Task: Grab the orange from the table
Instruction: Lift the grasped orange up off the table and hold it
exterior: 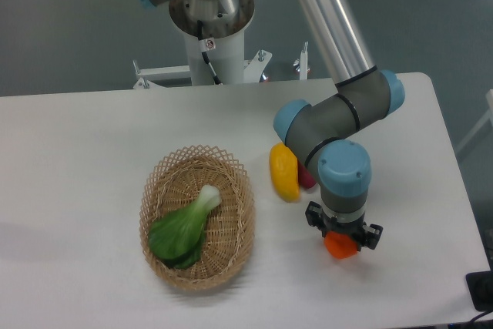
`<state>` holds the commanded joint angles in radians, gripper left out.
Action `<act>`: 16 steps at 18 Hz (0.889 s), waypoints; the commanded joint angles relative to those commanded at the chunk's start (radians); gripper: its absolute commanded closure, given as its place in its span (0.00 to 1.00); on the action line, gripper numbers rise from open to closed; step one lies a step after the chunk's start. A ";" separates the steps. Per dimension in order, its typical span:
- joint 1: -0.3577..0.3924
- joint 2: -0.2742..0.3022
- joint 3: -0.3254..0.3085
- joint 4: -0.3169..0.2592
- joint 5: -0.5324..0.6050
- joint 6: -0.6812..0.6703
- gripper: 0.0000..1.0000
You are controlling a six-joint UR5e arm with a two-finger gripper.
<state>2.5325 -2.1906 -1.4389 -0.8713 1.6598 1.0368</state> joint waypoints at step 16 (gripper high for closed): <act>0.080 0.045 0.110 -0.190 -0.078 0.109 0.45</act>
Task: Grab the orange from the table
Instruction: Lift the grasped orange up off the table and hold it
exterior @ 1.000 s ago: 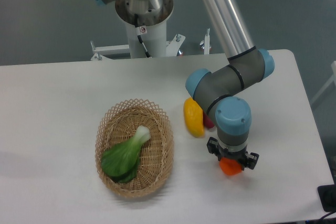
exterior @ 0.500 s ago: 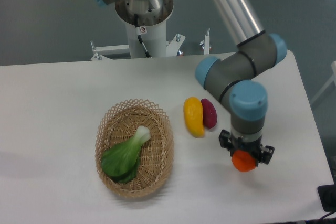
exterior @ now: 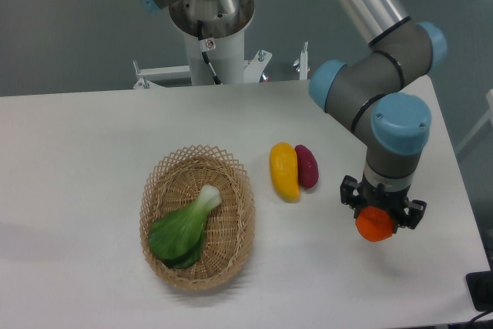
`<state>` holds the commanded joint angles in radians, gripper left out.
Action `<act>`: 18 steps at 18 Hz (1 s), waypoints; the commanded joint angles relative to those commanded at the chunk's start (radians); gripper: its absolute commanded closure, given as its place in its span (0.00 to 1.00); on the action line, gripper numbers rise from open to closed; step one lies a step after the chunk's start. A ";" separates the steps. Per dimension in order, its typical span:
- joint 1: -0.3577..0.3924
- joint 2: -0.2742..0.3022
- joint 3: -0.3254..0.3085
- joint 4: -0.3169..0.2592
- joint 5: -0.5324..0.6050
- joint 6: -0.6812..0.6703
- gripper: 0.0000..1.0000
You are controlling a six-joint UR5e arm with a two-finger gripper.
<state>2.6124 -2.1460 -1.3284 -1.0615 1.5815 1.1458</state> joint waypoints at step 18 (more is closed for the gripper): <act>0.002 0.006 0.008 -0.018 0.008 0.080 0.39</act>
